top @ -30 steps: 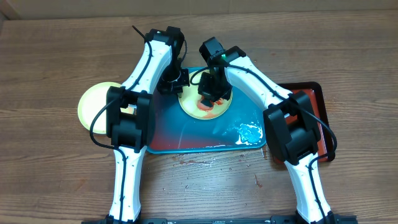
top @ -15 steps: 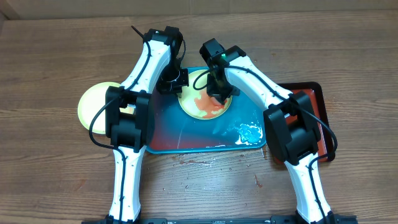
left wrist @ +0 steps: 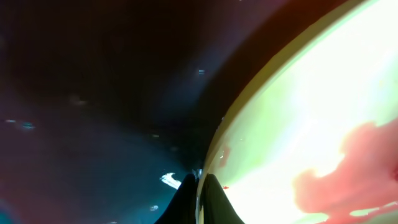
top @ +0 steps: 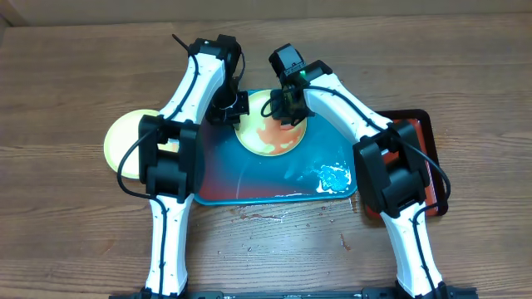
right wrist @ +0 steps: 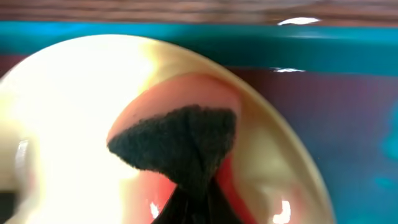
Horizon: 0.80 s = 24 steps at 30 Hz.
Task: Clean dirty plates on tray and stack at the side
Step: 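Scrub the upper yellow plate with the sponge in right gripper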
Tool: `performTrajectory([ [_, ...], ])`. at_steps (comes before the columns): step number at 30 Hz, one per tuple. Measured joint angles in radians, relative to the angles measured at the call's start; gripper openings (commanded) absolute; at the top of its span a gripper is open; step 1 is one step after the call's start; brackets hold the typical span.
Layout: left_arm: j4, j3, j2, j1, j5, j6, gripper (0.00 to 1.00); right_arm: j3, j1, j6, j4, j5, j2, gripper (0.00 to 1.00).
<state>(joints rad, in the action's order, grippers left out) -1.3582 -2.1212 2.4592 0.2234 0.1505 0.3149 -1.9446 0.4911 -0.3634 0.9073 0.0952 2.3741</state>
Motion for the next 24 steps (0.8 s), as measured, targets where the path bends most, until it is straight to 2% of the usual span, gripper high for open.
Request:
performTrajectory([
  [7, -0.008, 0.000, 0.000, -0.016, -0.024, -0.003, 0.04, -0.023, -0.036, 0.016, 0.013, 0.261, 0.039, 0.04],
  [15, -0.008, 0.000, 0.000, -0.016, -0.027, -0.004, 0.04, -0.023, -0.008, 0.163, 0.158, 0.580, 0.081, 0.04],
  [19, -0.010, 0.000, 0.000, -0.015, -0.023, -0.004, 0.04, -0.023, 0.000, 0.220, 0.230, 0.605, 0.088, 0.04],
  [24, -0.011, 0.002, 0.000, -0.007, -0.008, -0.004, 0.04, -0.048, -0.009, 0.198, 0.313, 0.519, 0.088, 0.04],
])
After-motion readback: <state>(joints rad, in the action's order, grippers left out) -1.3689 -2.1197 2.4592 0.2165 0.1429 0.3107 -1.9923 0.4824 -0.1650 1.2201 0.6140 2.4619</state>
